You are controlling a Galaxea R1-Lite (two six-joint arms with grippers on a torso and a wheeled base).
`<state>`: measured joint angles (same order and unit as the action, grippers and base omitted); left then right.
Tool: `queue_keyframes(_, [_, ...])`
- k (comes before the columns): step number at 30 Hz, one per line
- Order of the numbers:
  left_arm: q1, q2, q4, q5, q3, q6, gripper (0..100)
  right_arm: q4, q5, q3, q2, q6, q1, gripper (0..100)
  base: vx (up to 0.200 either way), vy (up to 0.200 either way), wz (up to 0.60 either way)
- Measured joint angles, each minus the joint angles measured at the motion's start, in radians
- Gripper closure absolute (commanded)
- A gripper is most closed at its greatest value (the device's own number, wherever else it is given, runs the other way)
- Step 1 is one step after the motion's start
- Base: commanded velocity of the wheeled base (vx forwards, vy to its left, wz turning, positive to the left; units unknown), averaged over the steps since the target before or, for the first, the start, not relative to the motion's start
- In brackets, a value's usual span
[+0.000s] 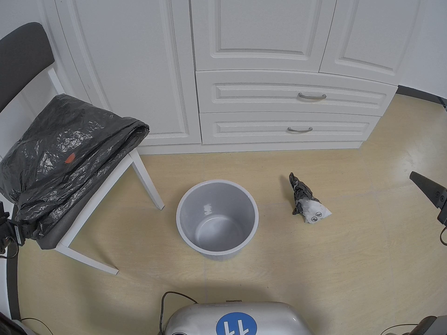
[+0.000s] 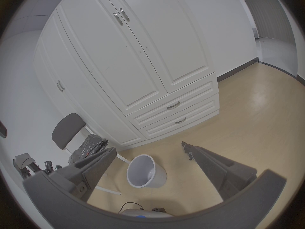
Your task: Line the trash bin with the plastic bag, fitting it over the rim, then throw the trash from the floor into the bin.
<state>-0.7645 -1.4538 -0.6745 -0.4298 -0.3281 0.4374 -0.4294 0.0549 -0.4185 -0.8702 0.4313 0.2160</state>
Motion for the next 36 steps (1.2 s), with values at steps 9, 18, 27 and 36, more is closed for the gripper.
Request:
queue_keyframes(9, [0.003, -0.085, -0.165, -0.001, 0.002, -0.090, 0, -0.001, 0.000, 0.000, 0.000, 0.002, 0.004, 0, 0.000, 0.000, 0.00])
queue_keyframes(18, [0.012, -0.155, -0.426, 0.003, 0.012, -0.194, 0, -0.001, 0.000, 0.000, 0.000, 0.003, 0.023, 0, 0.000, 0.000, 0.00])
queue_keyframes(27, [0.010, -0.171, -0.454, 0.083, 0.029, -0.190, 0, 0.000, -0.001, 0.004, 0.000, 0.004, 0.037, 0, 0.000, 0.000, 0.00])
queue_keyframes(36, [0.010, -0.171, -0.490, 0.091, 0.036, -0.187, 100, 0.000, 0.000, 0.007, -0.002, 0.005, 0.049, 0, 0.000, 0.000, 0.00])
